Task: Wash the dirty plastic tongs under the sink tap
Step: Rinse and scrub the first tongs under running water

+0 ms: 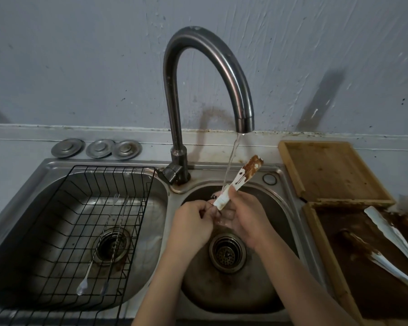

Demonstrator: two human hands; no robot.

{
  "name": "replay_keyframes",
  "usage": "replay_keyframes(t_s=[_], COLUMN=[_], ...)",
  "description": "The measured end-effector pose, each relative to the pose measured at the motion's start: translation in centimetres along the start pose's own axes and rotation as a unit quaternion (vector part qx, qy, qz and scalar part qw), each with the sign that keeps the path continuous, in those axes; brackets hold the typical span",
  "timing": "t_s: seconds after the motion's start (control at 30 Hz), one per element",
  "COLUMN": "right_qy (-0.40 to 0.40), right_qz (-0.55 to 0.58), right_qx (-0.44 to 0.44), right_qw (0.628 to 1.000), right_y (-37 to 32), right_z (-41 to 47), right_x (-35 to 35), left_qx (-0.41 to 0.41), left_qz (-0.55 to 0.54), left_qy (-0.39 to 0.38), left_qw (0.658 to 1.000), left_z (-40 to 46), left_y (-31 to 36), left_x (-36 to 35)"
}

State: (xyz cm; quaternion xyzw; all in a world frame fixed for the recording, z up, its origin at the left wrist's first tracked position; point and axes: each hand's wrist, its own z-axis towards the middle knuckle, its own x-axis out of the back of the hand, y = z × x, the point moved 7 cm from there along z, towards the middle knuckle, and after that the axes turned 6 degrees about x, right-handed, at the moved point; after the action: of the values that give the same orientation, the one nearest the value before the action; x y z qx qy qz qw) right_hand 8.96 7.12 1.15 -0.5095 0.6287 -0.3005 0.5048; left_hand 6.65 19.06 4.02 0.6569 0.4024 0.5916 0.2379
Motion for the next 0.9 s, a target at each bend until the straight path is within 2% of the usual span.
replay_keyframes(t_s=[0.1, 0.2, 0.3, 0.43, 0.53, 0.63, 0.8, 0.9], right_qy=[-0.047, -0.033, -0.011, -0.034, -0.006, 0.03, -0.016, 0.012], right_qz=[-0.008, -0.039, 0.014, 0.013, -0.014, 0.039, 0.01, 0.0], right_qx=[0.01, 0.02, 0.008, 0.028, 0.03, 0.008, 0.028, 0.049], right_qw=[0.999, 0.998, 1.0, 0.999, 0.999, 0.999, 0.999, 0.999], right_y=[-0.3, -0.4, -0.5, -0.8, -0.6, -0.2, -0.6, -1.3], right_z=[-0.5, -0.5, -0.2, -0.8, -0.3, 0.1, -0.8, -0.6], right_x=[-1.0, -1.3, -1.1, -1.4, -1.3, -0.8, -1.5, -1.4], left_qx=[-0.01, -0.018, -0.031, -0.039, -0.047, -0.047, -0.026, -0.034], left_qz=[0.011, 0.015, 0.013, 0.012, 0.01, 0.008, 0.02, 0.01], left_qy=[0.029, 0.043, 0.063, 0.079, 0.067, 0.061, 0.065, 0.028], left_qw=[0.999, 0.999, 0.997, 0.996, 0.997, 0.997, 0.997, 0.999], left_z=[-0.1, -0.2, -0.5, -0.7, -0.6, -0.8, -0.6, -0.8], left_y=[0.3, 0.6, 1.1, 1.4, 1.4, 1.4, 0.9, 1.2], left_x=[0.7, 0.9, 1.0, 1.8, 1.7, 1.7, 2.3, 1.7])
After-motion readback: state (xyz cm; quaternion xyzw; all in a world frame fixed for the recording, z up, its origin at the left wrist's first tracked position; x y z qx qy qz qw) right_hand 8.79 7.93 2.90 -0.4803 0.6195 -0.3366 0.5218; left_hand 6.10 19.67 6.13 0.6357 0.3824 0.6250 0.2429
